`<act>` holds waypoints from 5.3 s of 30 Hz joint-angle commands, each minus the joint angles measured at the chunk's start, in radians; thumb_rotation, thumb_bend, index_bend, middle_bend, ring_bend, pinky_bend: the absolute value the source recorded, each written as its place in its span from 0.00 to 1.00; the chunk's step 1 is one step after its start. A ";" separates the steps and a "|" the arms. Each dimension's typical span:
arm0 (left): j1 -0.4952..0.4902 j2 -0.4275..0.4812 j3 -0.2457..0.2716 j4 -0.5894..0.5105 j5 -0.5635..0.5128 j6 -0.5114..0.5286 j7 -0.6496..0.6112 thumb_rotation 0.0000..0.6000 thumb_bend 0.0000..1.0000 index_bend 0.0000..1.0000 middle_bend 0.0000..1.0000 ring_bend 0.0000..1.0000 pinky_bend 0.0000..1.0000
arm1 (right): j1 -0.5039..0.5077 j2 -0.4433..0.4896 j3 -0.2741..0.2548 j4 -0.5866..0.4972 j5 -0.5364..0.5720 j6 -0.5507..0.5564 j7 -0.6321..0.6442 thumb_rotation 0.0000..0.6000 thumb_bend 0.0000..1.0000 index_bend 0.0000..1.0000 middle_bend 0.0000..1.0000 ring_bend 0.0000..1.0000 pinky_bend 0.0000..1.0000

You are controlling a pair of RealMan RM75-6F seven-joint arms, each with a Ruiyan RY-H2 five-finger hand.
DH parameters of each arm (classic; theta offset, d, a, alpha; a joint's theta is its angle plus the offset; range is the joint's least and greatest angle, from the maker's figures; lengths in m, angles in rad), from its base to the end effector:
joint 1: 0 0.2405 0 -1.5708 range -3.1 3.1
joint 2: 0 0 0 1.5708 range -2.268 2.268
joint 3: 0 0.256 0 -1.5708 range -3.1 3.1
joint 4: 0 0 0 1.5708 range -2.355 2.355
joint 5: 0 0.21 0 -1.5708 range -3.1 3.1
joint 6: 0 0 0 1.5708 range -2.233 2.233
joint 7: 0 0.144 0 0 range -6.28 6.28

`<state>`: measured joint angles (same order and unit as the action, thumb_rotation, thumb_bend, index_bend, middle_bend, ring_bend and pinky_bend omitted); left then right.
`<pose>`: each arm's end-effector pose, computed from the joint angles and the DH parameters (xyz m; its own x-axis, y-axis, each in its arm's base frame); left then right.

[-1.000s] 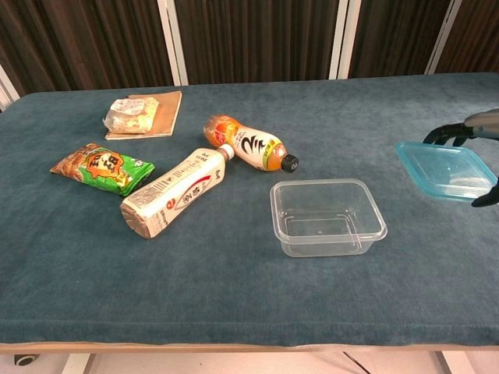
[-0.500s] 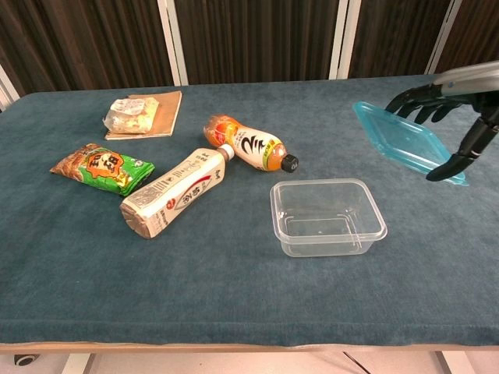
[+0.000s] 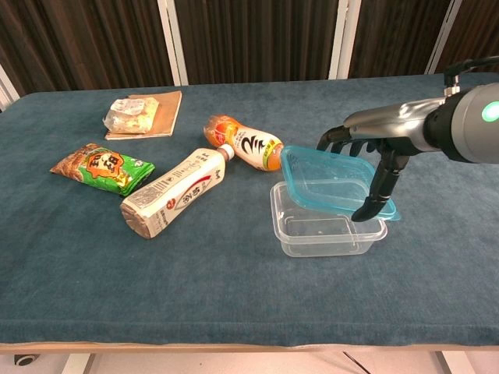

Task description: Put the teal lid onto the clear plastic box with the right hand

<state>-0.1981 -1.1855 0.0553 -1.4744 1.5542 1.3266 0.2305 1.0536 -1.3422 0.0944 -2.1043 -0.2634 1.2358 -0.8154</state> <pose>-0.3237 0.1935 0.1140 0.6758 0.1597 0.7196 0.7358 -0.2052 -0.6454 -0.0922 -0.2884 0.0181 0.5129 -0.5281 0.6767 -0.8521 -0.2174 0.4761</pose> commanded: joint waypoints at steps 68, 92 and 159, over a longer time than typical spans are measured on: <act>0.010 0.014 0.007 0.047 0.003 -0.010 -0.095 1.00 0.35 0.00 0.05 0.07 0.04 | 0.041 -0.141 0.010 0.070 0.117 0.039 -0.145 1.00 0.10 0.00 0.05 0.03 0.00; 0.012 0.017 0.006 0.040 0.002 -0.012 -0.091 1.00 0.35 0.00 0.06 0.08 0.04 | -0.074 0.028 -0.144 -0.082 -0.321 0.016 -0.051 1.00 0.16 0.27 0.00 0.00 0.00; 0.019 0.030 0.006 0.051 -0.004 -0.008 -0.111 1.00 0.40 0.00 0.06 0.08 0.04 | -0.084 -0.162 -0.062 0.180 -0.324 -0.096 -0.036 1.00 0.58 0.31 0.00 0.00 0.00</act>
<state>-0.1792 -1.1557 0.0617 -1.4238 1.5512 1.3189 0.1200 0.9682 -1.5021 0.0314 -1.9259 -0.5890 1.1382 -0.8491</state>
